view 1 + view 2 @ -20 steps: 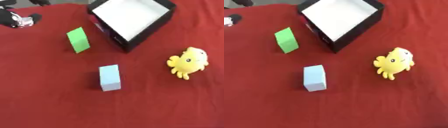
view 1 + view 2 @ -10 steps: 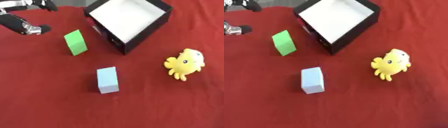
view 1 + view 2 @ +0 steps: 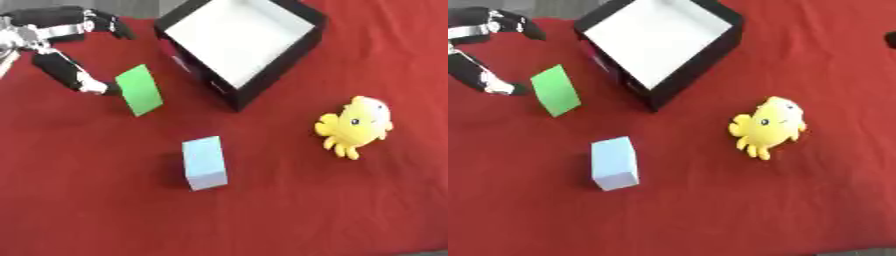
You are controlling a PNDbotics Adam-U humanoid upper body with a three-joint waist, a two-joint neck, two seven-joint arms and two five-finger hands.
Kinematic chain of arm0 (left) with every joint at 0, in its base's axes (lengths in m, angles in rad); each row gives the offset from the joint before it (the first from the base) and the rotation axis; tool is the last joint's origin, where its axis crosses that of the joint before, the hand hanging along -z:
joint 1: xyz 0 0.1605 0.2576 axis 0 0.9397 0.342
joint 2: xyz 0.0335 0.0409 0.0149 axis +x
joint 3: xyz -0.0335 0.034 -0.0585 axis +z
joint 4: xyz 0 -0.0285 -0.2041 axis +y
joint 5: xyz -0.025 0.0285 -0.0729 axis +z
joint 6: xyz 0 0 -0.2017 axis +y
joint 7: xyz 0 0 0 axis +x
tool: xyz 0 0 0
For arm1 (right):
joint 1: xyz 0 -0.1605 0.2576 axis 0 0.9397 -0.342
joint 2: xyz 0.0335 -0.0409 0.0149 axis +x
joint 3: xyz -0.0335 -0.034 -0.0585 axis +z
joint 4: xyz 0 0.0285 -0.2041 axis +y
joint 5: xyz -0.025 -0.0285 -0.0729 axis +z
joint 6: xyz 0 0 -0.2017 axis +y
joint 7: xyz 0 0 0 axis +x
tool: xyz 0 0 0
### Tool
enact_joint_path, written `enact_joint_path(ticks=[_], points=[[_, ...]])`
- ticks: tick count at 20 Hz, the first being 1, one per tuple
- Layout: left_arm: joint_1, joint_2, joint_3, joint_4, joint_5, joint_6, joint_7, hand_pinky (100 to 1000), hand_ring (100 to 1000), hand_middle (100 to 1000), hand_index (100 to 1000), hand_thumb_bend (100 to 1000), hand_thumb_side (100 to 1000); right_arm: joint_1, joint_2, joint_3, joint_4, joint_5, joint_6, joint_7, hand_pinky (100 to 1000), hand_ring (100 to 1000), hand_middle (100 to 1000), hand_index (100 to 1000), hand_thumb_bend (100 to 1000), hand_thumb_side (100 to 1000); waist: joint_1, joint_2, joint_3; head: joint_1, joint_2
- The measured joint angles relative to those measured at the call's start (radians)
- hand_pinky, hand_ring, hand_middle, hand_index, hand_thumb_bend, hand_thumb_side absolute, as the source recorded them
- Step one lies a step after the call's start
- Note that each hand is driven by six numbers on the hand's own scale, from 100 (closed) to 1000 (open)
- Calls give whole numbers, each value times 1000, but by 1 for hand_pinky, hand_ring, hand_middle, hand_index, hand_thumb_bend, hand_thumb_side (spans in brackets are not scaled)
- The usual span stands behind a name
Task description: Pick up objects on the table and place them in the box.
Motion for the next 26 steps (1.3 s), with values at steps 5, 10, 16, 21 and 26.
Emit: enact_joint_path(ticks=[5,10,16,21,26], points=[[-7,-74,5,65,-32,26,27,942,871,855,913,466,428,8,-1,0,0,0,0,1,862,766,773,928,100,514,0,-7,6,-3,4],[-9,-140,32,111,-45,41,27,939,870,852,911,452,440,19,-10,0,0,1,0,0,862,765,772,928,100,516,15,-15,16,-5,5],[-8,-168,40,124,-36,62,-7,965,884,859,922,512,598,30,-16,0,1,10,-3,-4,862,764,771,928,100,516,19,-15,28,-14,5],[-8,-181,43,121,-28,97,-16,988,897,864,928,556,643,35,-18,0,1,12,-6,-7,862,763,770,928,100,519,23,-16,30,-20,5],[-3,-185,38,120,-32,123,0,990,898,853,915,592,655,35,-23,0,1,12,-4,-9,861,762,769,927,100,520,24,-16,30,-27,5]])
